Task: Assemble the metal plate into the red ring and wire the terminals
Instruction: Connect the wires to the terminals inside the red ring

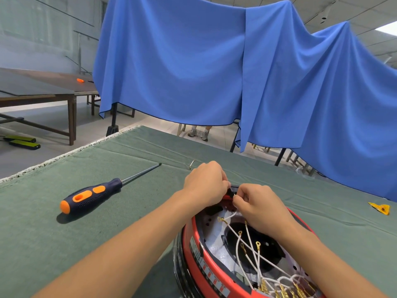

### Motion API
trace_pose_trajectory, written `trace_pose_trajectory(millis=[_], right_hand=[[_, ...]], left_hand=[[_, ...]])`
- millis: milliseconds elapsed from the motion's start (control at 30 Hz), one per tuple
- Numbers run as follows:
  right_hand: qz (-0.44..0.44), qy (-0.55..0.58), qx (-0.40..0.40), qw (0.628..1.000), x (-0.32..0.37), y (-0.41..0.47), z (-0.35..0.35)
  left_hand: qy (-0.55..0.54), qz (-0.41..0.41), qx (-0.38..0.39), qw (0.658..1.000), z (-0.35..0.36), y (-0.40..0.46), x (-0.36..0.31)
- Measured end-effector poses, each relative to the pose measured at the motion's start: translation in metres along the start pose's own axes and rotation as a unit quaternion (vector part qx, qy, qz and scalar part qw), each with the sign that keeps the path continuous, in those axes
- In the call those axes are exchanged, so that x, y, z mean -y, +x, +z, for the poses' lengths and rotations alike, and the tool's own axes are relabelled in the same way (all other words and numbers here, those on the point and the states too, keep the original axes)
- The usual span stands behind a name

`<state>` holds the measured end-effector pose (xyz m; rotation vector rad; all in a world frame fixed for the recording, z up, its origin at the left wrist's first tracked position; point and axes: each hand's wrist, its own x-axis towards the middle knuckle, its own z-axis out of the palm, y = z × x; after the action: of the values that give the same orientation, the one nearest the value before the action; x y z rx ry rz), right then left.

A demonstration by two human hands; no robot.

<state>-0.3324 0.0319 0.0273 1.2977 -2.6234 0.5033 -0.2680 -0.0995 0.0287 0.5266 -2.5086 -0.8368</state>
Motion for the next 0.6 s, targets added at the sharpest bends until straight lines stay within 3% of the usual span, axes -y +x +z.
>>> trace_pose_trajectory(millis=[300,533,600], right_hand=[[0.018,0.006,-0.012,1.0,-0.003,0.003,0.002],[0.039,0.043,-0.132,0.99,-0.006,0.007,-0.005],[0.042,0.035,-0.167,0.985,-0.007,0.007,-0.006]], left_hand=[[-0.013,-0.012,0.005,1.0,0.002,0.001,0.001],[-0.16,-0.117,-0.014,0.98,-0.002,0.016,0.021],[-0.137,-0.145,-0.023,0.98,0.002,0.02,0.038]])
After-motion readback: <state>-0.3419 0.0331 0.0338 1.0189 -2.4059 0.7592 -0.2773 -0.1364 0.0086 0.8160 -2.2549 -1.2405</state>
